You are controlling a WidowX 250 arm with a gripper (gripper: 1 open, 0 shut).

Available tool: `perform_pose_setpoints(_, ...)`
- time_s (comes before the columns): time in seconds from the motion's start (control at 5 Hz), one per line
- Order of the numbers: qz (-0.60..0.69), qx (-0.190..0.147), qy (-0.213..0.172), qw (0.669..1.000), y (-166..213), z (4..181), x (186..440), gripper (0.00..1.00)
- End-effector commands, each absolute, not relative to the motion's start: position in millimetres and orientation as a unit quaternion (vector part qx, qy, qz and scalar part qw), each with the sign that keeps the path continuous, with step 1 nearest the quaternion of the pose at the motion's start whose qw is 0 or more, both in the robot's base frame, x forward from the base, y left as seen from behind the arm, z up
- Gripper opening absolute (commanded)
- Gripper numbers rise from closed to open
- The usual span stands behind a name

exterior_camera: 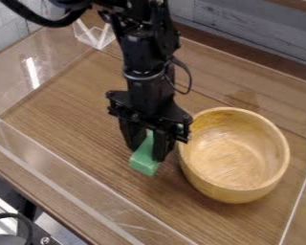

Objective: Put the green block in the brown bowl

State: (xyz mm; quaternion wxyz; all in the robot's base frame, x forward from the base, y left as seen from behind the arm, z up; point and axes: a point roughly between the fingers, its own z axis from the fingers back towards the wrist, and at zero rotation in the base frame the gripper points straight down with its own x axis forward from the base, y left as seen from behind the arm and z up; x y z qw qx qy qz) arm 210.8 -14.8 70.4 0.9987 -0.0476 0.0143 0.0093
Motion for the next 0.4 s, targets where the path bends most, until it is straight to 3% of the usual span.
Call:
perform_pose_setpoints(0.0, -0.004, -0.049, -0.021, 0.999, -18.8, 89.0, 221.3, 0.00)
perform_pose_setpoints(0.2, -0.006, -0.050, -0.023, 0.998, -20.2, 90.8, 221.3, 0.00)
